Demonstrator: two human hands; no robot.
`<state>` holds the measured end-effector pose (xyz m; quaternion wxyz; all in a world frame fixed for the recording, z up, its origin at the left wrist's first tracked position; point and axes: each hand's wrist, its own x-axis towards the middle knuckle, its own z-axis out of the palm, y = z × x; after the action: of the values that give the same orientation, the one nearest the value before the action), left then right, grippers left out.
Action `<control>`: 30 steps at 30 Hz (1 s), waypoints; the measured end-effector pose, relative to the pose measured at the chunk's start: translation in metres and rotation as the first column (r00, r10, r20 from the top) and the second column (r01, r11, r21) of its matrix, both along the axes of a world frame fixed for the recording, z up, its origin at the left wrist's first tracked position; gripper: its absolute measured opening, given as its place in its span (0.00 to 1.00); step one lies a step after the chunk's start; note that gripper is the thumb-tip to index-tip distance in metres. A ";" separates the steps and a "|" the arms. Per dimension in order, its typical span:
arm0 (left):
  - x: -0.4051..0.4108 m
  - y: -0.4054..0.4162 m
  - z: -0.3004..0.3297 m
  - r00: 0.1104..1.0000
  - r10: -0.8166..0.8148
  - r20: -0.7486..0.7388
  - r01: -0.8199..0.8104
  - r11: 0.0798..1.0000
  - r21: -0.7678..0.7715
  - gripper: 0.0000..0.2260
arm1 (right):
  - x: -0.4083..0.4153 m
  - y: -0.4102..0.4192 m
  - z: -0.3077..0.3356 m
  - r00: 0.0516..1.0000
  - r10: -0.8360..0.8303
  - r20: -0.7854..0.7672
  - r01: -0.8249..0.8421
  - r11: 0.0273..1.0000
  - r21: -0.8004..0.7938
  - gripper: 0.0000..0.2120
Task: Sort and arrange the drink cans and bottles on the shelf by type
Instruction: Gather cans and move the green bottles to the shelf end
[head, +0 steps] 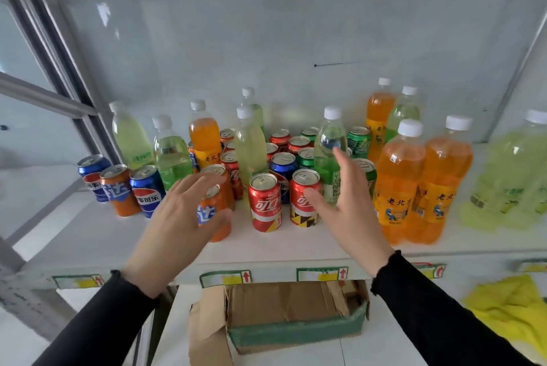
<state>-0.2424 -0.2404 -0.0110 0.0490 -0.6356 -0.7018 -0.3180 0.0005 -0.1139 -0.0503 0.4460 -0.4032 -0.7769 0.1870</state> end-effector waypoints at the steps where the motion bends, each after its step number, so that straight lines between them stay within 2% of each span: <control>1: -0.007 0.002 0.001 1.000 0.000 0.002 0.000 1.000 0.028 0.23 | -0.005 0.005 0.001 0.999 -0.014 -0.031 0.013 0.999 -0.030 0.41; 7: -0.042 0.015 -0.006 1.000 0.011 0.029 -0.016 0.983 0.182 0.23 | -0.025 0.039 0.007 0.966 -0.182 -0.184 0.141 0.966 -0.215 0.45; 10: -0.055 0.018 -0.013 0.996 0.027 0.084 -0.048 0.965 0.257 0.27 | -0.029 0.054 0.011 0.955 -0.269 -0.125 0.235 0.944 -0.232 0.47; 13: -0.071 0.020 -0.023 0.981 0.044 0.190 -0.104 0.944 0.314 0.35 | -0.032 0.064 0.010 0.935 -0.354 -0.028 0.339 0.913 -0.229 0.47; 17: -0.109 0.033 -0.032 0.932 0.083 0.353 -0.170 0.960 0.221 0.43 | -0.040 0.067 0.010 0.897 -0.439 0.055 0.440 0.868 -0.230 0.46; 21: -0.134 0.052 -0.023 0.892 0.040 0.450 -0.101 0.989 0.111 0.42 | -0.044 0.063 0.015 0.897 -0.440 0.045 0.437 0.866 -0.244 0.42; 24: -0.136 0.062 -0.014 0.900 -0.016 0.435 -0.014 0.998 0.065 0.41 | -0.047 0.056 0.022 0.911 -0.412 -0.006 0.398 0.885 -0.243 0.40; 30: -0.142 0.074 -0.012 0.902 -0.029 0.430 -0.002 0.997 0.071 0.38 | -0.051 0.034 0.045 0.911 -0.357 -0.205 0.314 0.925 -0.214 0.43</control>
<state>-0.3846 -0.1667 -0.0227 -0.0870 -0.5524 -0.6793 -0.4752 -0.0502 -0.0795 -0.0049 0.5248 -0.5434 -0.6162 0.2226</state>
